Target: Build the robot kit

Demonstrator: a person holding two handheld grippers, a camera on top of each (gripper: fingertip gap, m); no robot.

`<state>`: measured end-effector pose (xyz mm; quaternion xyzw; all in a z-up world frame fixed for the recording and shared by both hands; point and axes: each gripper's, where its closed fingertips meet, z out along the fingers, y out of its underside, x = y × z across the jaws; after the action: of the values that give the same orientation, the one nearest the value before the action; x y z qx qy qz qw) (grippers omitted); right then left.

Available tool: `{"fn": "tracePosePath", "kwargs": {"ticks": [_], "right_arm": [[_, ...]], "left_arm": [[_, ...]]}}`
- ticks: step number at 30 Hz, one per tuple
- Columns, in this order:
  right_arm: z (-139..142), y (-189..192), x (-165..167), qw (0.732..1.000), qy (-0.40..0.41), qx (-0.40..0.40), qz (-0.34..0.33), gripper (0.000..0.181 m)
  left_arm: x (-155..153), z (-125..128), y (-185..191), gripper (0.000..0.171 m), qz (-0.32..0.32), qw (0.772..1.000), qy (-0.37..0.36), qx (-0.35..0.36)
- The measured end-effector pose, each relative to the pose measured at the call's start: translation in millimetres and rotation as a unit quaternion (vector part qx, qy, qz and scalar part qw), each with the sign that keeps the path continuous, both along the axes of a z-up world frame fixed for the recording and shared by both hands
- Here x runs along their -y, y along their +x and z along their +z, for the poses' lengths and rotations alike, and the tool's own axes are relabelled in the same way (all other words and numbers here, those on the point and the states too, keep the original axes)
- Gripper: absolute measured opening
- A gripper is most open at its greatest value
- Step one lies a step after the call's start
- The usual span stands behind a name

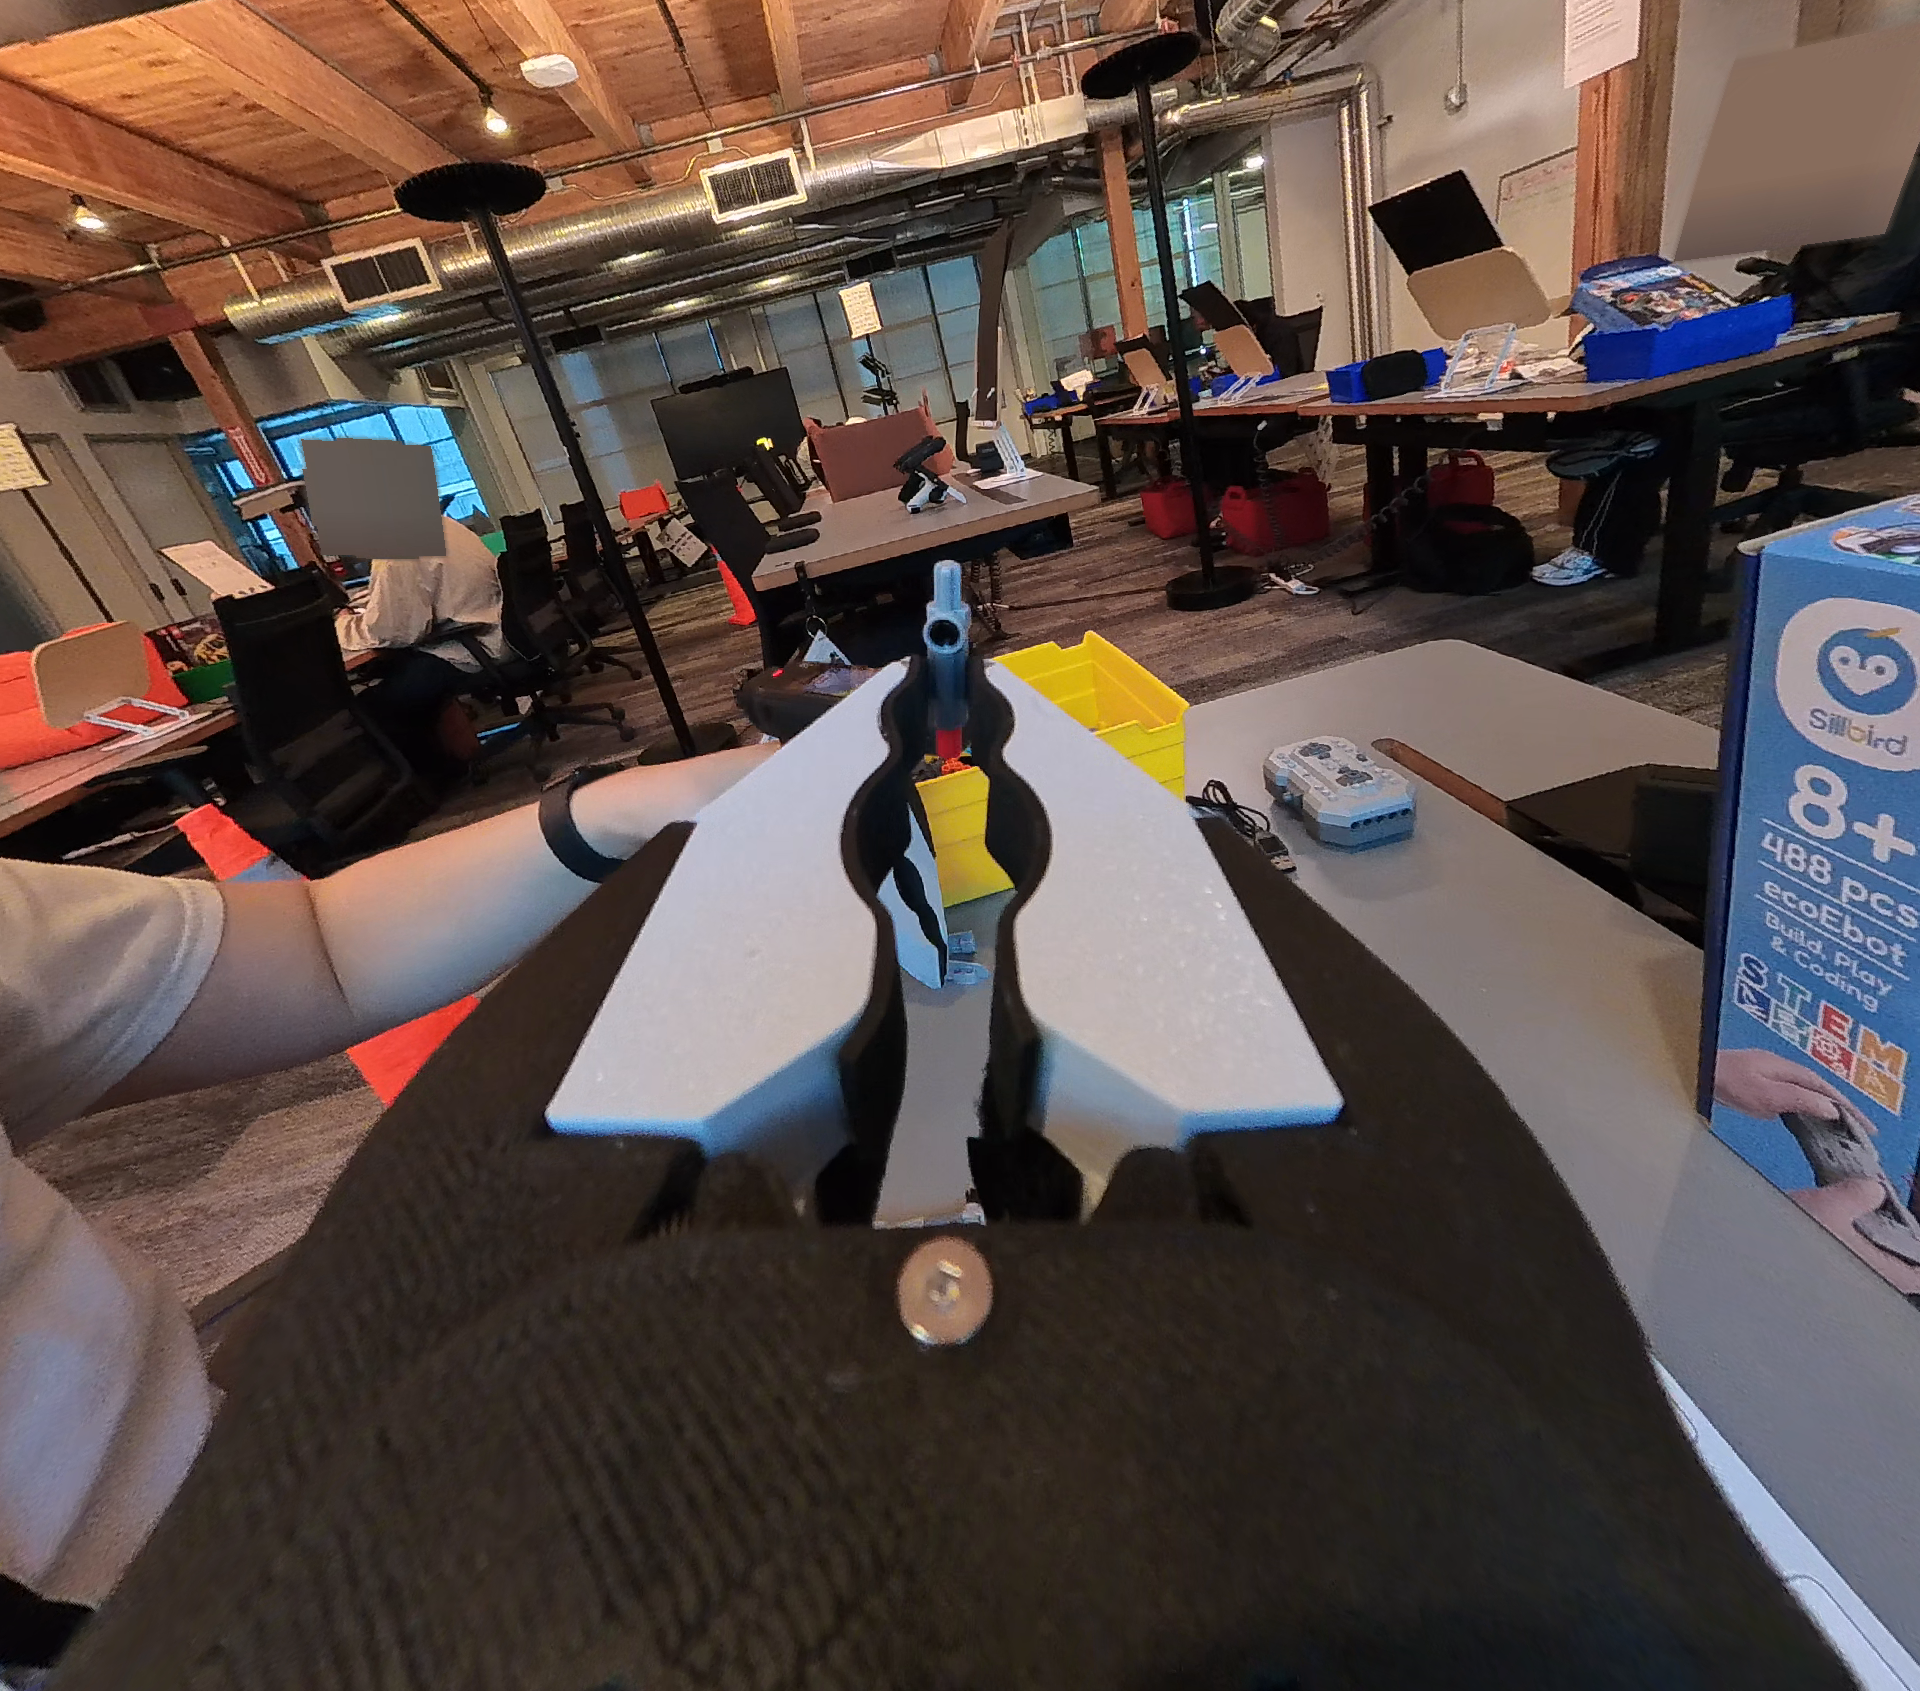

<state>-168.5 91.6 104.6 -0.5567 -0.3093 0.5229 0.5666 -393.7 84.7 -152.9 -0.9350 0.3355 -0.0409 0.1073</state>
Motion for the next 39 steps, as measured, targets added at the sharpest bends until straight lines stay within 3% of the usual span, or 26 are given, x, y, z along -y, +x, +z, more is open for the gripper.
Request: {"fn": "tracePosePath", "kwargs": {"ticks": [14, 18, 21, 39], "right_arm": [[-5, -4, 1, 1.000, -0.008, 0.007, 0.009, 0.005], [-5, -4, 0, 1.000, -0.009, 0.006, 0.009, 0.005], [-7, -5, -1, 1.000, -0.011, 0.007, 0.010, 0.004], [-6, 0, -5, 1.000, -0.014, 0.003, 0.008, 0.005]], "left_arm": [[14, -8, -2, 0.000, 0.013, 0.999, -0.035, -0.003], [7, 4, -10, 0.000, 0.022, 1.000, 0.001, -0.009], [-1, 9, -13, 0.013, 0.030, 0.999, 0.011, -0.012], [-9, 5, -12, 0.006, 0.032, 0.999, -0.031, 0.000]]}}
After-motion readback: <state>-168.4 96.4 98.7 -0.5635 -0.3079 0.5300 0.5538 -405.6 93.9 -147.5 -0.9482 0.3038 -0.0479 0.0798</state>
